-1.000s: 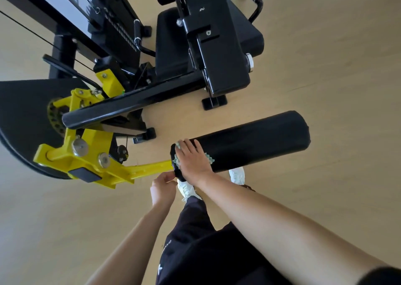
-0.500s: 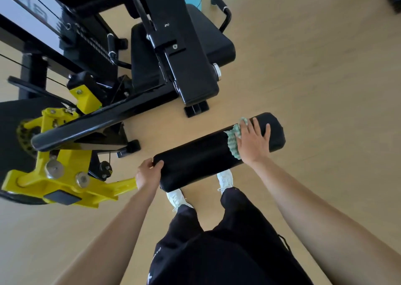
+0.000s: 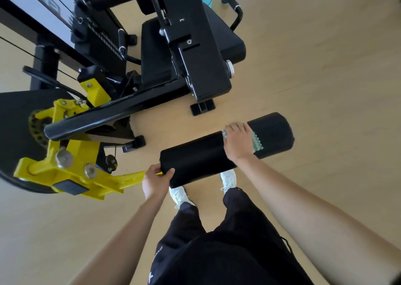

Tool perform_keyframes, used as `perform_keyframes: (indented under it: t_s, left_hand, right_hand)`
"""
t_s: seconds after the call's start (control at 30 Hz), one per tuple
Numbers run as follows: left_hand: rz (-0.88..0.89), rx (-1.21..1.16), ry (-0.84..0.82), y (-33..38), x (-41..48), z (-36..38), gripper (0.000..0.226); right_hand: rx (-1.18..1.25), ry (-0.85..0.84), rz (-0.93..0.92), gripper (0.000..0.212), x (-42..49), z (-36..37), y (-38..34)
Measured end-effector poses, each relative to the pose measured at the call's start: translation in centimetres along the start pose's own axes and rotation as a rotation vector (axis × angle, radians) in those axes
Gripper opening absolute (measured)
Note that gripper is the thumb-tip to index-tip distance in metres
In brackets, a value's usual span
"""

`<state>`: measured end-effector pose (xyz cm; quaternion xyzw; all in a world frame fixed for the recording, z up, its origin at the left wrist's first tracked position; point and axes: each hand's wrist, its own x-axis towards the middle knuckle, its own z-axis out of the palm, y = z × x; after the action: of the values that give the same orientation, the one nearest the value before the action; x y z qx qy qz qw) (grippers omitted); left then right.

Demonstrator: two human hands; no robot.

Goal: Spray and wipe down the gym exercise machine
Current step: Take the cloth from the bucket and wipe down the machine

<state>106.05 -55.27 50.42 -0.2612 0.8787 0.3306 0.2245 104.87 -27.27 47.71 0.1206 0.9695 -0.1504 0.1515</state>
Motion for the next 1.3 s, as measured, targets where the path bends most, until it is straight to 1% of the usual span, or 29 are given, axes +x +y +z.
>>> perform_keyframes:
  t_s: [0.17, 0.27, 0.37, 0.47, 0.5, 0.57, 0.7, 0.77, 0.83, 0.93, 1.03, 1.1, 1.2, 1.23, 1.3]
  left_hand:
    - [-0.022, -0.025, -0.012, -1.3, -1.3, 0.0, 0.031]
    - [-0.037, -0.009, -0.030, -2.3, -2.1, 0.0, 0.023]
    - [-0.053, -0.018, -0.084, -2.9, -2.8, -0.3, 0.025]
    - [-0.081, -0.046, -0.122, -3.0, -2.6, -0.8, 0.025]
    - [-0.089, -0.045, -0.128, -2.9, -2.3, -1.0, 0.023]
    - [-0.096, -0.031, -0.116, -2.8, -1.7, -1.4, 0.023]
    - [-0.071, -0.051, -0.026, -1.5, 0.0, -1.6, 0.029]
    - [-0.037, -0.047, -0.018, -0.4, 0.8, -1.4, 0.035]
    - [-0.014, -0.022, -0.023, 0.8, 1.6, -1.1, 0.044]
    - [0.002, 0.018, -0.045, 2.0, 2.8, -0.6, 0.058]
    - [0.033, 0.083, -0.070, 2.1, 3.6, 0.1, 0.050]
    - [0.041, 0.093, -0.056, 1.9, 3.3, 0.3, 0.050]
    - [0.064, 0.081, -0.034, 1.3, 2.5, 0.3, 0.054]
    - [0.065, 0.076, -0.030, 1.1, 2.3, 0.3, 0.054]
    - [0.067, 0.059, -0.019, 0.8, 1.8, 0.1, 0.054]
  right_hand:
    - [0.106, -0.106, -0.361, 0.045, -2.4, 3.7, -9.9]
    - [0.089, -0.140, -0.483, 0.054, -3.8, 5.6, -14.5]
    - [-0.020, -0.169, -0.559, 0.063, -4.6, 6.2, -15.1]
    - [-0.066, -0.142, -0.628, 0.066, -5.0, 5.3, -12.6]
    - [-0.046, -0.138, -0.616, 0.069, -5.1, 4.8, -11.5]
    - [0.004, -0.108, -0.534, 0.074, -5.3, 4.2, -9.1]
    - [0.024, -0.018, -0.341, 0.066, -5.0, 3.3, -3.1]
    - [-0.007, 0.005, -0.245, 0.066, -4.7, 2.4, 0.3]
    - [-0.035, 0.035, -0.136, 0.070, -4.4, 1.1, 3.3]
    - [-0.003, 0.105, 0.092, 0.069, -3.5, -0.7, 7.4]
    - [0.038, 0.164, 0.244, 0.066, -2.3, -1.7, 10.3]
    - [0.057, 0.181, 0.304, 0.060, -1.2, -1.9, 11.3]
    - [0.052, 0.176, 0.331, 0.041, 0.5, -1.8, 11.6]
    - [0.041, 0.159, 0.319, 0.037, 0.9, -1.8, 11.2]
    - [0.015, 0.122, 0.225, 0.032, 1.4, -1.6, 9.3]
